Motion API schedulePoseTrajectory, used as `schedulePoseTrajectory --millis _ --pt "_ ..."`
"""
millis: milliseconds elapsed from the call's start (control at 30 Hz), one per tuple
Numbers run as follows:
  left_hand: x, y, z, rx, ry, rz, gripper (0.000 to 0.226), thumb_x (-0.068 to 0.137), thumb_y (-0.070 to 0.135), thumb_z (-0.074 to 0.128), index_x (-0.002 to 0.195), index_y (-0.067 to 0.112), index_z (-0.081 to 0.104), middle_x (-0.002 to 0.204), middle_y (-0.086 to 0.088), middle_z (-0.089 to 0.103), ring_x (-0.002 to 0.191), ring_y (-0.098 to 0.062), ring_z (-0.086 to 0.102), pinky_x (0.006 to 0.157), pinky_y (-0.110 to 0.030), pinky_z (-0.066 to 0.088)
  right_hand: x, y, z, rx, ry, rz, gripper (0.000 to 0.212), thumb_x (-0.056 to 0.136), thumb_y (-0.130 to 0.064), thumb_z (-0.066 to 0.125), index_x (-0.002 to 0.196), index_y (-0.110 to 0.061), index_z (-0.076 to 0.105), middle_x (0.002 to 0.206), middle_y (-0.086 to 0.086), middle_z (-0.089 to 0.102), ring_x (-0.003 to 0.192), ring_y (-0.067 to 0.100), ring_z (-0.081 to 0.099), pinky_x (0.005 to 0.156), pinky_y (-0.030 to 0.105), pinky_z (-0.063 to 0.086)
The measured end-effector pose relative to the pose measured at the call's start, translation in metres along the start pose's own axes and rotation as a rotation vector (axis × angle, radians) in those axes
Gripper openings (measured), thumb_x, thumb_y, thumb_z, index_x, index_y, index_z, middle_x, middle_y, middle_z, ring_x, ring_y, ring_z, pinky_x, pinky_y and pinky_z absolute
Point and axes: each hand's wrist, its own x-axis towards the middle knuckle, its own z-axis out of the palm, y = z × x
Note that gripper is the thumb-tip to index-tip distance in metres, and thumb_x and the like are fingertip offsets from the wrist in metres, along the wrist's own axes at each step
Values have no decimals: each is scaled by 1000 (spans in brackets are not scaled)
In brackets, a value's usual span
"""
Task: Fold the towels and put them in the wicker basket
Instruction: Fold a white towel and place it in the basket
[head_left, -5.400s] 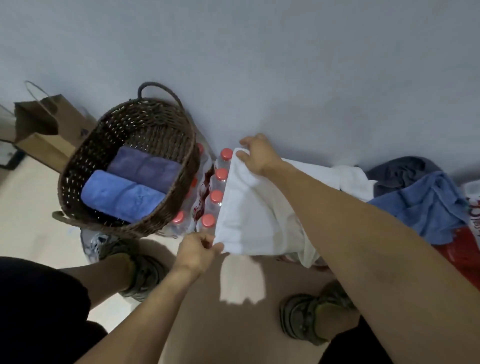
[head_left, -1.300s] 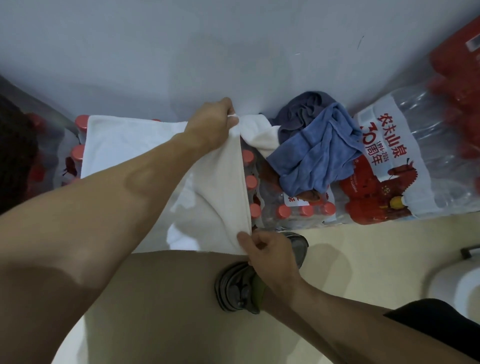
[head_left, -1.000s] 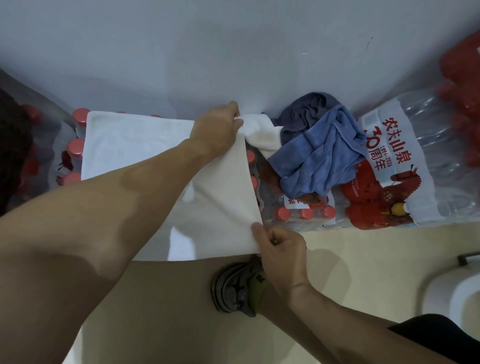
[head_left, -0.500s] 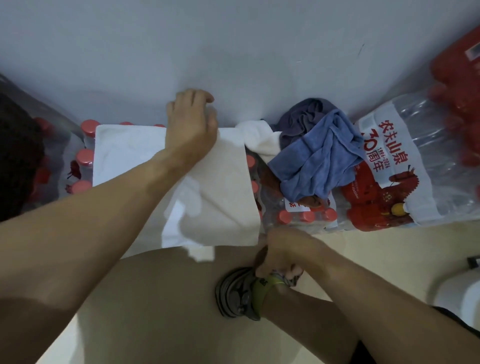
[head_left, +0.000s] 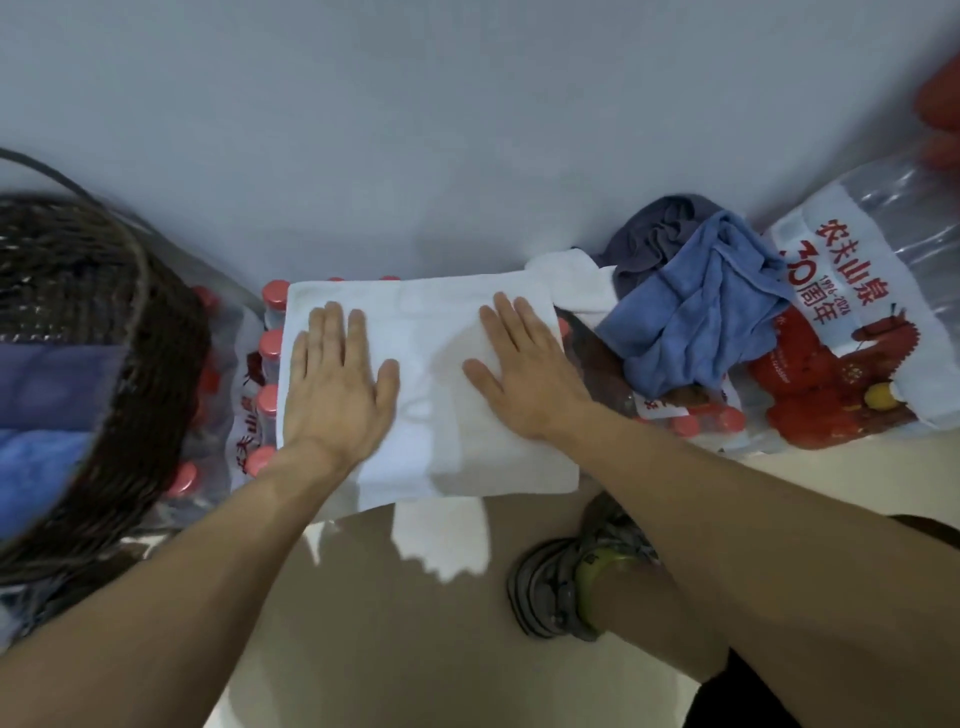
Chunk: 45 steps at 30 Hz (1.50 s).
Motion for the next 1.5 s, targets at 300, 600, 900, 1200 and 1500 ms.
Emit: schedulePoseTrajectory --millis 300,600,900,1200,1500 --pt "24 -2 -15 -9 85 -3 48 91 38 44 130 10 42 142 -17 36 131 -33 31 108 -47 26 15 -5 -10 -136 154 70 72 84 -58 36 143 -17 38 151 10 32 132 31 32 108 44 28" --pt "59 -24 -7 105 -66 -24 73 96 47 22 155 8 4 164 -13 2 151 -24 -5 122 -42 -7 25 19 0 -65 111 37 80 96 -62 26 157 -16 4 165 4 -4 152 19 -8 124 40 0" --pt "63 3 -29 178 -158 -95 71 97 36 32 154 3 8 162 -19 4 150 -32 -1 119 -51 0 22 8 -19 -34 95 20 66 99 -48 37 153 -12 25 162 13 17 150 28 13 121 45 14" --pt "-26 86 -3 126 -219 561 63 98 50 41 152 19 28 162 -9 16 149 -27 11 120 -41 14 -101 -24 13 738 590 763 28 87 -34 65 101 -14 52 107 5 51 91 23 56 86 43 50" --pt "-34 91 13 207 -296 574 61 103 50 24 157 24 9 165 -2 -1 151 -21 -4 122 -40 -1 -136 5 26 1506 57 1027 42 79 -29 80 115 -13 67 95 2 73 81 17 64 70 31 50"
